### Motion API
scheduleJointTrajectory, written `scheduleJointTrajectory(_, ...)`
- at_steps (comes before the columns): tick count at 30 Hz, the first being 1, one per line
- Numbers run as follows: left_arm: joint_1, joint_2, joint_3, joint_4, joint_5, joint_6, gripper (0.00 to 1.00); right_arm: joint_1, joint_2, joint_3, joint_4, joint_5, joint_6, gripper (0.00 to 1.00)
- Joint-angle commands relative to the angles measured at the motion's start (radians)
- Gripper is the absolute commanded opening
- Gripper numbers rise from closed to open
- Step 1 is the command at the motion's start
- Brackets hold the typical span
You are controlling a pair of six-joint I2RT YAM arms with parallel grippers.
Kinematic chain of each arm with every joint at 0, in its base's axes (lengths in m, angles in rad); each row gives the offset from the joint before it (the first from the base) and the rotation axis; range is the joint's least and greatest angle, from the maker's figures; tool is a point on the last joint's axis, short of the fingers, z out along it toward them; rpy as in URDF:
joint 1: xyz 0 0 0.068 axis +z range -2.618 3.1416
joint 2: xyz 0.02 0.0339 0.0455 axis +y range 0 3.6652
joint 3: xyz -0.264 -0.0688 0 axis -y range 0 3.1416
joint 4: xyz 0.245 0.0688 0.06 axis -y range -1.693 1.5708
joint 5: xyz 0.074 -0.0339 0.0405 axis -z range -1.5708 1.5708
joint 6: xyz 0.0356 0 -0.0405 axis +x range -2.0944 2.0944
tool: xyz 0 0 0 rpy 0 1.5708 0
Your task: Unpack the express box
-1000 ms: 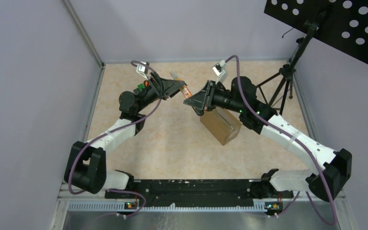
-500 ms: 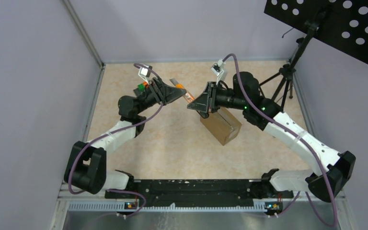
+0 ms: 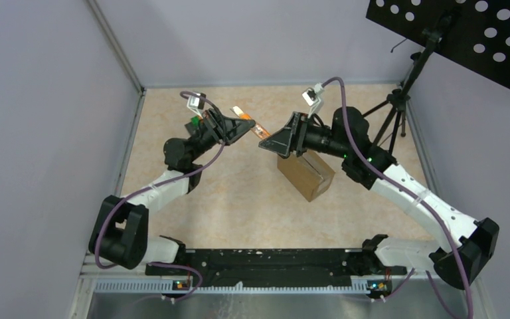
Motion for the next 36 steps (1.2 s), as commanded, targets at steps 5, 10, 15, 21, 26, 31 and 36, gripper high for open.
scheduleJointTrajectory(5,-0.011,0.009,-0.004,0.125,-0.102,-0.022,0.00,-0.005,-0.069,-0.119,0.281,0.097,0.171,0.56)
scheduleJointTrajectory(10,-0.031,0.016,-0.009,0.132,-0.110,-0.024,0.00,-0.005,-0.061,-0.123,0.335,0.125,0.181,0.49)
scheduleJointTrajectory(15,-0.050,0.016,-0.011,0.126,-0.111,-0.012,0.00,-0.005,-0.039,-0.113,0.357,0.127,0.188,0.44)
scheduleJointTrajectory(21,-0.062,0.020,-0.005,0.113,-0.095,0.002,0.00,-0.005,-0.033,-0.115,0.338,0.130,0.178,0.35)
scheduleJointTrajectory(26,-0.074,0.036,0.004,0.113,-0.071,0.002,0.00,-0.005,-0.026,-0.104,0.301,0.127,0.159,0.29)
scheduleJointTrajectory(31,-0.080,0.049,0.019,0.092,-0.036,0.009,0.00,-0.005,-0.027,-0.086,0.238,0.141,0.125,0.08)
scheduleJointTrajectory(36,-0.078,0.033,0.021,-0.005,-0.012,0.060,0.37,-0.006,-0.055,-0.050,0.088,0.244,0.048,0.00)
